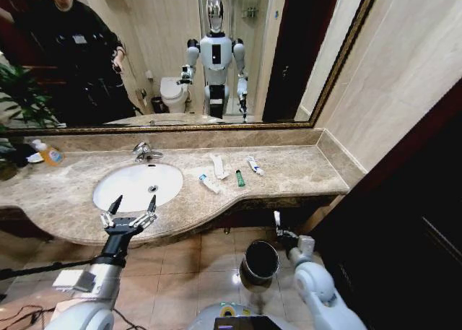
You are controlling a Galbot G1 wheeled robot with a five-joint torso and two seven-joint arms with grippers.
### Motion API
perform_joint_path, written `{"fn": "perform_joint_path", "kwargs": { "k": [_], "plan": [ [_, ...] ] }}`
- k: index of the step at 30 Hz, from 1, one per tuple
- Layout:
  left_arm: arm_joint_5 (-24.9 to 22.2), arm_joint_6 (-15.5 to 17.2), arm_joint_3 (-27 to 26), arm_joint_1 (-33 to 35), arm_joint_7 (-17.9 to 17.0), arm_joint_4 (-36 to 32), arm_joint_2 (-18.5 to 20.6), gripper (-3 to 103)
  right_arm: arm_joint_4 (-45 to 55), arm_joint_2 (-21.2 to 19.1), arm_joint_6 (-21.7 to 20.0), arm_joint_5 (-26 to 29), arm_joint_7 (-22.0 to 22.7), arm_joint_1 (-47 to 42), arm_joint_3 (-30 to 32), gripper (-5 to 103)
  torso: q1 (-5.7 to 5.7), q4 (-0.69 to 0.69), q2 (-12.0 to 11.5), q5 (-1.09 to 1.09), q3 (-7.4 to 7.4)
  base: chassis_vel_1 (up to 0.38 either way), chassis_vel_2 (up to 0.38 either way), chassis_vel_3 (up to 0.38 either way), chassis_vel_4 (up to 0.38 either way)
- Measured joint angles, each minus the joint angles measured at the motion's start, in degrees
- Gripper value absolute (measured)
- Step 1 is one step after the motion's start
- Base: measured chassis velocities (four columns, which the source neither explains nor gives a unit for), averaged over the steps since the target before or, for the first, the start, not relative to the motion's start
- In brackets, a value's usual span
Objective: Pick up the trash from the sink and place it in the trash bin.
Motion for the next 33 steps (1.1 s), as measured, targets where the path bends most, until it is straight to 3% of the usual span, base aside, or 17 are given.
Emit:
{"fn": "perform_joint_path", "kwargs": {
  "k": [6,13,26,28,33],
  "plan": [
    [0.0,0.0,0.0,0.0,0.0,0.0,0.0,100,-7.6,1.9,1.8,-2.8,-4.4,1.9,0.2,0,0.0,0.0,0.0,0.0,0.0,0.0,0.0,0.0,0.0],
    [0.0,0.0,0.0,0.0,0.0,0.0,0.0,100,-21.8,5.1,7.4,-8.7,-11.8,5.2,1.9,0,0.0,0.0,0.0,0.0,0.0,0.0,0.0,0.0,0.0],
    [0.0,0.0,0.0,0.0,0.0,0.0,0.0,100,-39.1,8.1,13.6,-16.0,-13.7,11.7,3.9,-3,0.0,0.0,0.0,0.0,0.0,0.0,0.0,0.0,0.0],
    [0.0,0.0,0.0,0.0,0.0,0.0,0.0,100,-39.4,8.2,13.6,-16.2,-13.7,11.9,3.9,1,0.0,0.0,0.0,0.0,0.0,0.0,0.0,0.0,0.0],
    [0.0,0.0,0.0,0.0,0.0,0.0,0.0,100,-40.2,8.6,13.7,-16.6,-13.6,12.5,3.6,23,0.0,0.0,0.0,0.0,0.0,0.0,0.0,0.0,0.0]
  ]
}}
